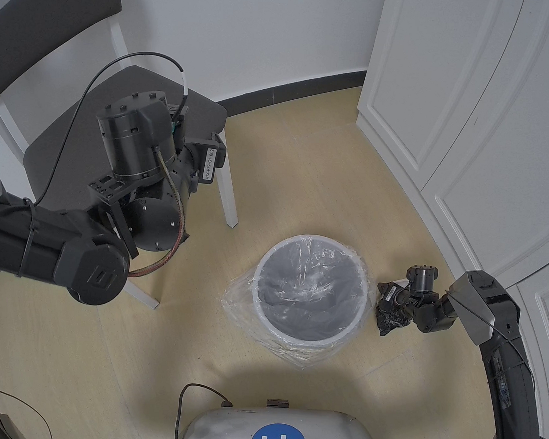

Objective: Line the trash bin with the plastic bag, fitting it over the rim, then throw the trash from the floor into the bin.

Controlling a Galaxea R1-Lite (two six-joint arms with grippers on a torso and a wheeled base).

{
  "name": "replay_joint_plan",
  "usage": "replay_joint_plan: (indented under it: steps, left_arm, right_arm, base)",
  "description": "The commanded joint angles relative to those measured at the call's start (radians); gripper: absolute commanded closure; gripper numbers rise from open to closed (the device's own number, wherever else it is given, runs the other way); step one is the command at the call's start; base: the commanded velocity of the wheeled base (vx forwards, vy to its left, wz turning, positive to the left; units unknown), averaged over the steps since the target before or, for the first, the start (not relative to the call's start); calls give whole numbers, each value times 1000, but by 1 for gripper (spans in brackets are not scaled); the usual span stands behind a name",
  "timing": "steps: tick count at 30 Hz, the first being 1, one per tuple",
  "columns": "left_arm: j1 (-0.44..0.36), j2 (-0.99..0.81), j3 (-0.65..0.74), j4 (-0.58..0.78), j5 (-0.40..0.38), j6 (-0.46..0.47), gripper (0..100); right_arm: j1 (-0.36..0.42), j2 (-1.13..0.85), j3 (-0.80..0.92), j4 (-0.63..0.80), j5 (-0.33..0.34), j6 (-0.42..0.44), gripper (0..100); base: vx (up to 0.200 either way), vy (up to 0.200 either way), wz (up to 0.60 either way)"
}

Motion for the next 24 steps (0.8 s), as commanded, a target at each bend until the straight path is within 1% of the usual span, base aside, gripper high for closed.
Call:
replay_joint_plan:
  steps: [1,14,20,24]
  left_arm:
    - [0,6,-2,0,0,0,0]
    - [0,-1,6,-2,2,-3,0]
    - [6,-57,83,-57,4,0,0]
    - [46,-131,175,-59,2,0,0]
  right_arm:
    - [1,0,-4,14,1,-1,100]
    - [-1,-2,-7,20,-1,-5,100]
    - [-10,-8,-1,20,-13,-1,100]
    - [-25,-31,38,6,-13,9,100]
  base:
    - [0,0,0]
    - [0,0,0]
    - [0,0,0]
    - [0,0,0]
